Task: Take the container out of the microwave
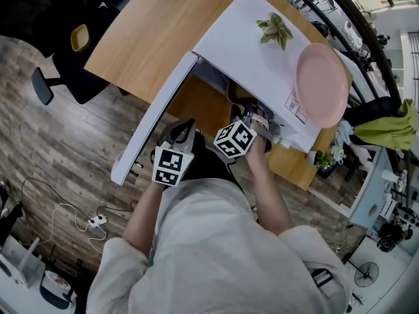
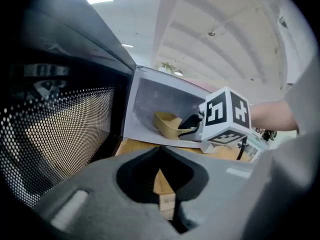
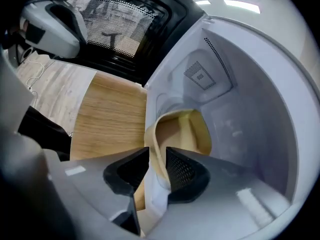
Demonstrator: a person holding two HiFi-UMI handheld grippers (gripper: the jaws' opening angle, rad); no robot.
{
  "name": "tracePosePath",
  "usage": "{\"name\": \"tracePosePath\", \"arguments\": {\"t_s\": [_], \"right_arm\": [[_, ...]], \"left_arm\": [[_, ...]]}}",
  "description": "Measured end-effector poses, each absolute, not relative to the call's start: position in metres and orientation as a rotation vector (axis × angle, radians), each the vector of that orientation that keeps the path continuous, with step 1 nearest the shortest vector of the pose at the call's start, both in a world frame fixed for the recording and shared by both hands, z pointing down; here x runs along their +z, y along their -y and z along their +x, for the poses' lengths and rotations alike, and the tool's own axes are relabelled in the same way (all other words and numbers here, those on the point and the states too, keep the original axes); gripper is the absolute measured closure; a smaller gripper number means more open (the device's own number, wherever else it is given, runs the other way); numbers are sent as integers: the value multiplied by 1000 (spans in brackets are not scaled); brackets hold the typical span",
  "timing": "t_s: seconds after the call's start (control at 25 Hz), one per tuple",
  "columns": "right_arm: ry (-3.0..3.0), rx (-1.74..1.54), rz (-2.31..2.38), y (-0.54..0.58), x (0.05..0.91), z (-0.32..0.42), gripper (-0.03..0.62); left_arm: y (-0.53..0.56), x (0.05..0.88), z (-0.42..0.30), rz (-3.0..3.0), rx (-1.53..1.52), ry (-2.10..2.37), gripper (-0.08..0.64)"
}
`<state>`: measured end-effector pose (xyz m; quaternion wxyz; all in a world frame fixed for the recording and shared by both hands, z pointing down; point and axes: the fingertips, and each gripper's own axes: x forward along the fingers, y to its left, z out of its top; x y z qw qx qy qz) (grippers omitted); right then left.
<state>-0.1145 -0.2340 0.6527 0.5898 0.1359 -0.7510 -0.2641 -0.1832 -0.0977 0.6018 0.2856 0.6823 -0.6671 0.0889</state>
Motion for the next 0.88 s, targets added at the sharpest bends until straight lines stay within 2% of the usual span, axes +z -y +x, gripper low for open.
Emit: {"name": "tracePosePath", "arguments": {"t_s": [0.4, 0.88], "right_arm": [[1760, -610, 306, 225, 648, -117, 525], [1797, -599, 309, 214, 643, -115, 535]], "left_arm": [[93, 602, -184, 1822, 231, 1785, 557], [88, 600, -179, 1827, 212, 1782, 557]]}}
